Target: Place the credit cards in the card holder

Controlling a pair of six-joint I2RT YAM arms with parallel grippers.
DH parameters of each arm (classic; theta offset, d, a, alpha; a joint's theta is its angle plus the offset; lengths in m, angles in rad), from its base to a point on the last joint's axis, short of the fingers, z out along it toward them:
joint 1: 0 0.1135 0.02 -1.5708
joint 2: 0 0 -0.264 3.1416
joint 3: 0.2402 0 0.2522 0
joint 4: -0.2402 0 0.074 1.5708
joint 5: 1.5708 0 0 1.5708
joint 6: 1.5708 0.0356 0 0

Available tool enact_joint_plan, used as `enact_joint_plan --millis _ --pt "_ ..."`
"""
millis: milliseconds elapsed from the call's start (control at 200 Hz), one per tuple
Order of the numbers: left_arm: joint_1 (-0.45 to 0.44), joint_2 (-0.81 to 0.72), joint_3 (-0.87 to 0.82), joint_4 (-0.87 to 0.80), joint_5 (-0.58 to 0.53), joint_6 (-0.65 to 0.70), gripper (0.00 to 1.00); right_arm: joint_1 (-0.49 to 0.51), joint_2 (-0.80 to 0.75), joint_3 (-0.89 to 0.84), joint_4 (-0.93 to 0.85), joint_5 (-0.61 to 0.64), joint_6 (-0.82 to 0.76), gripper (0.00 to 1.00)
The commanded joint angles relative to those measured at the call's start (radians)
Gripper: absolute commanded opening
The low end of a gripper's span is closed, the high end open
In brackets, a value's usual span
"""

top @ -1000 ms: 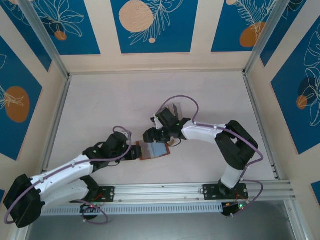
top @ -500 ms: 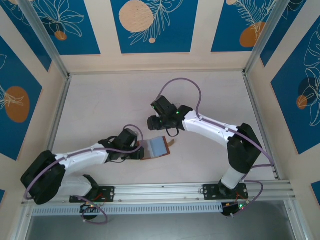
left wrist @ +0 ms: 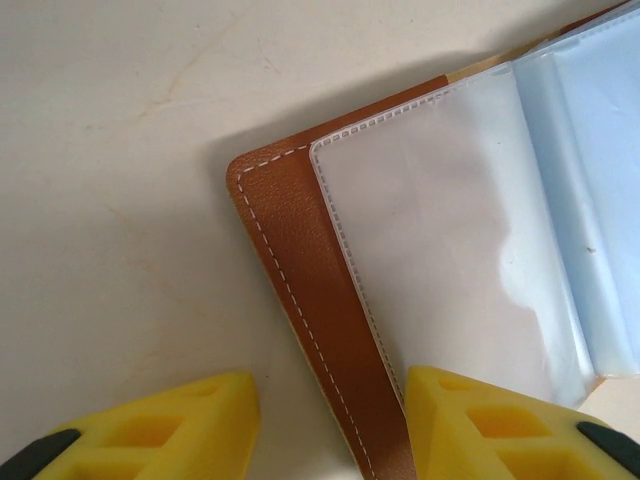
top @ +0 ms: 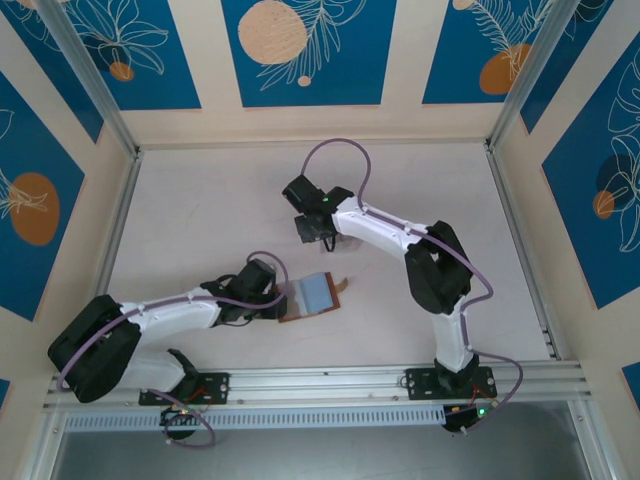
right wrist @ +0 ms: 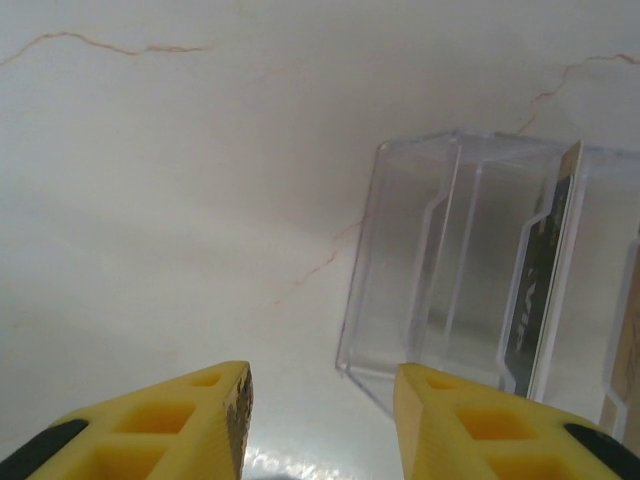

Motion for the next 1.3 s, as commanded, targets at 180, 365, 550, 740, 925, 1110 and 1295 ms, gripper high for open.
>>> enact_joint_plan --millis 180,365,550,740,925,1110,1295 --pt "0.008 0.021 -0.046 0.045 0.008 -0.004 0.44 -0.017 0.079 0.103 -0.088 0.085 -0.028 0.42" --pt "0.007 0.030 -0.050 0.061 0.015 -0.008 0.44 -0.022 0.101 0.107 -0.088 0.079 -0.029 0.41" --pt "0.007 0.024 -0.057 0.072 0.022 -0.014 0.44 -0.028 0.121 0.112 -0.088 0.074 -0.027 0.38" --pt "0.007 0.015 -0.061 0.074 0.025 -0.018 0.44 -0.031 0.138 0.122 -0.097 0.086 -0.022 0.35" --pt "0.007 0.013 -0.066 0.079 0.027 -0.018 0.44 -0.031 0.152 0.131 -0.103 0.095 -0.021 0.32" --pt "0.007 0.015 -0.071 0.087 0.028 -0.021 0.44 -0.030 0.156 0.134 -0.106 0.101 -0.017 0.27" --pt "0.008 0.017 -0.072 0.093 0.032 -0.021 0.43 -0.030 0.162 0.149 -0.126 0.131 -0.010 0.19"
